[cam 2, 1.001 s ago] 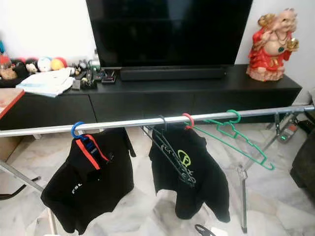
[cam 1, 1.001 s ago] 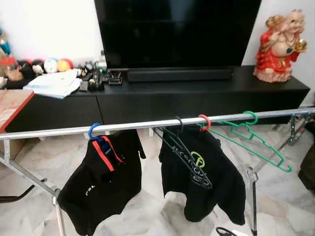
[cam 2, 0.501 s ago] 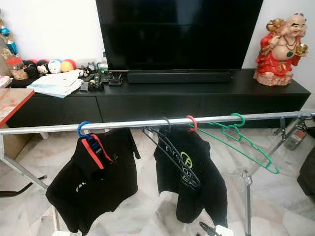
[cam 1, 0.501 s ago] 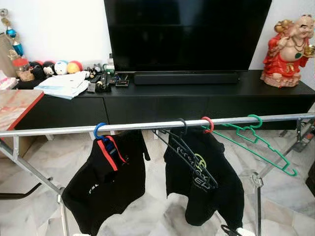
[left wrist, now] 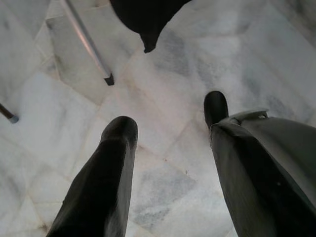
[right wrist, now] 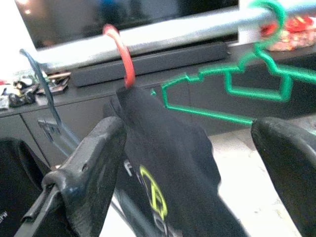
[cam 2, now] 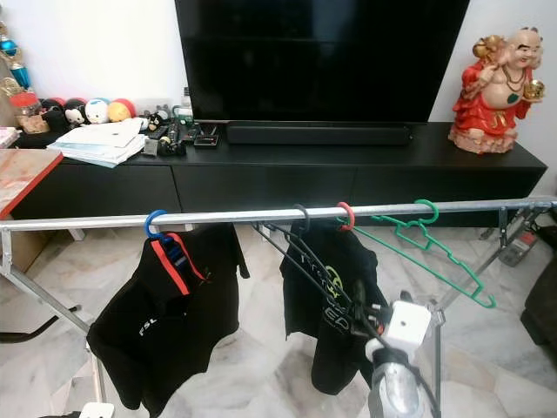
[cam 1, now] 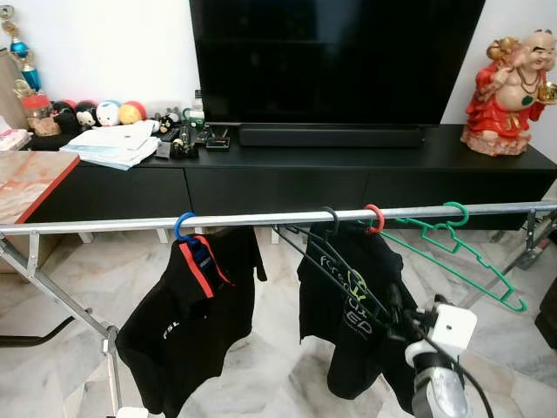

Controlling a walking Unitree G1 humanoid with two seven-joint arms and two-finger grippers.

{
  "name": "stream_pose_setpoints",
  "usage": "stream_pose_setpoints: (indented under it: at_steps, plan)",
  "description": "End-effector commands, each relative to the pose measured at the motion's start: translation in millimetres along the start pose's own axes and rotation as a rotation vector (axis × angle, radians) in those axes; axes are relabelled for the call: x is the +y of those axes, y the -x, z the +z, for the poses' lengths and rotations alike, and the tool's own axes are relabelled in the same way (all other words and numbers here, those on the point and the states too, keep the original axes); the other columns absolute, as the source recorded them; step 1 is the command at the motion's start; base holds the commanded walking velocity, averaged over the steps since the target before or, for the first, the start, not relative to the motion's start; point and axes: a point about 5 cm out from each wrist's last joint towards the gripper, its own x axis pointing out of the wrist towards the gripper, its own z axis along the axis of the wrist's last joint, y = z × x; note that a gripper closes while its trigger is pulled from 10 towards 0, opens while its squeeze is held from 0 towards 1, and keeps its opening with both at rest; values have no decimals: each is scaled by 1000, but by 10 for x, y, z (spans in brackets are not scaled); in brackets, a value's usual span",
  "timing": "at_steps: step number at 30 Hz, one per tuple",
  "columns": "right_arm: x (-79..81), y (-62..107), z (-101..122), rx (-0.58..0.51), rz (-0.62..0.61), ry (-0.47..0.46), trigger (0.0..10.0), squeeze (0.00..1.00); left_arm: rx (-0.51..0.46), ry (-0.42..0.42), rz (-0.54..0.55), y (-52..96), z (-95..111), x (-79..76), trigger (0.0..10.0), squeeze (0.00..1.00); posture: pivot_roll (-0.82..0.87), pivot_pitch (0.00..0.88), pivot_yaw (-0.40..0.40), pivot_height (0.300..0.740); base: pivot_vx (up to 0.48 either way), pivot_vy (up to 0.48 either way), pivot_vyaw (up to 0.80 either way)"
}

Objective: Hang hanger

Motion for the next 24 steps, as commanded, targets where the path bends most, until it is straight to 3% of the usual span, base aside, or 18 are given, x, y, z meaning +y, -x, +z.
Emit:
stream_pose_setpoints:
  at_steps: [1, 3, 6, 8, 11, 16, 24]
  plan:
    - [82, -218, 138, 57, 58, 62, 10000, 0, 16, -15, -3, 9, -44, 24, 10000, 0, -12, 0, 37, 740, 0, 0, 0]
    - [112, -346, 186, 118, 66, 134, 10000, 0, 16, -16, -5, 11, -49, 26, 10000, 0, -6, 0, 37, 740, 0, 0, 0]
    - [164, -458, 238, 173, 84, 87, 10000, 0, 17, -17, -8, 12, -54, 27, 10000, 0, 7, 0, 37, 740, 0, 0, 0]
    - [211, -560, 244, 281, 99, 134, 10000, 0, 18, -20, -14, 15, -65, 25, 10000, 0, 21, 0, 37, 740, 0, 0, 0]
    - [282, -638, 307, 307, 112, 167, 10000, 0, 19, -22, -19, 18, -84, 15, 10000, 0, 39, 0, 34, 740, 0, 0, 0]
    - [320, -685, 339, 341, 94, 203, 10000, 0, 24, -46, -34, 23, -116, -13, 10000, 0, 48, 2, 34, 740, 0, 0, 0]
    - [229, -679, 304, 391, 9, 188, 10000, 0, 24, -49, -30, 35, -164, -7, 10000, 0, 83, 36, 36, 740, 0, 0, 0]
